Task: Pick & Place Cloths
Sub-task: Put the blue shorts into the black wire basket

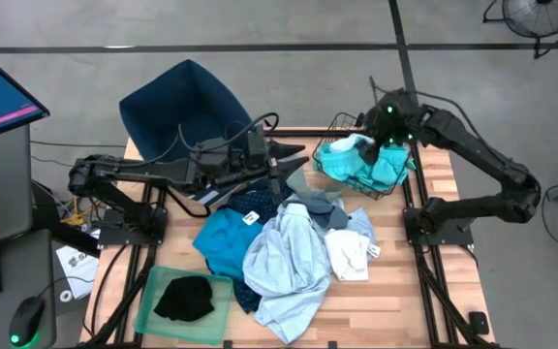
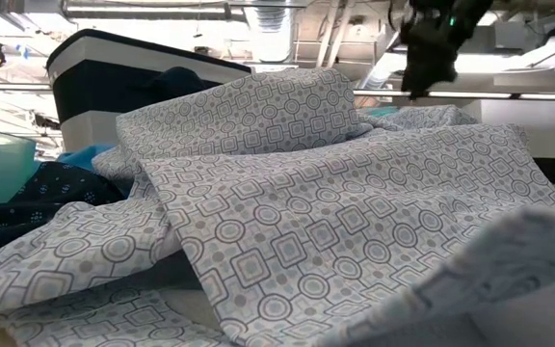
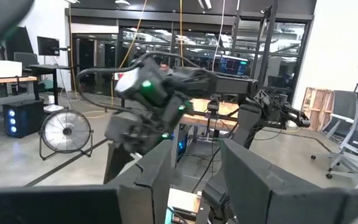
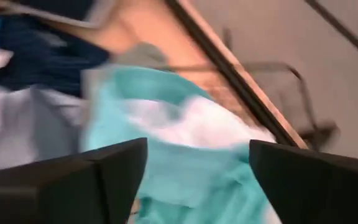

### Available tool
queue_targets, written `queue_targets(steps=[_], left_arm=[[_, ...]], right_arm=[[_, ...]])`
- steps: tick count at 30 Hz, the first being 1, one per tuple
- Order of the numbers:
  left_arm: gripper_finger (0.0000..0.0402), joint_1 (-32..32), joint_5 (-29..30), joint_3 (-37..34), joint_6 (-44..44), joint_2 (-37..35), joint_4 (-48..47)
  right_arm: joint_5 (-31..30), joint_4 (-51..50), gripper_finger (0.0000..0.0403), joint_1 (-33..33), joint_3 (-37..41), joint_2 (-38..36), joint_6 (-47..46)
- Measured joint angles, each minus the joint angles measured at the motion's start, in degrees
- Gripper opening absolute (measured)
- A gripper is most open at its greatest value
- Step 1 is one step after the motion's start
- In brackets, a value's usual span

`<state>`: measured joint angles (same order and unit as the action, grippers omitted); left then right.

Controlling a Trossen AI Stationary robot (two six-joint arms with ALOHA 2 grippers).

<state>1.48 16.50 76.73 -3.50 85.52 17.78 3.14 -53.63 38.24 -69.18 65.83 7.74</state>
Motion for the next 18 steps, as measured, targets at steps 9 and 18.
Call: queue_targets(steps=[9, 18], left_arm=[[0.0127, 1.68, -0.07, 0.0, 0.02, -0.04, 0.0], [0.0127, 3.05, -0.09, 0.0, 0.01, -0.07, 0.0]], right_arm=[[-6.46, 4.61, 0.0297, -16.23, 0.06, 4.41, 11.98], [-18.5, 2.6, 0.0273, -16.12, 0.03, 16.65, 15.02]])
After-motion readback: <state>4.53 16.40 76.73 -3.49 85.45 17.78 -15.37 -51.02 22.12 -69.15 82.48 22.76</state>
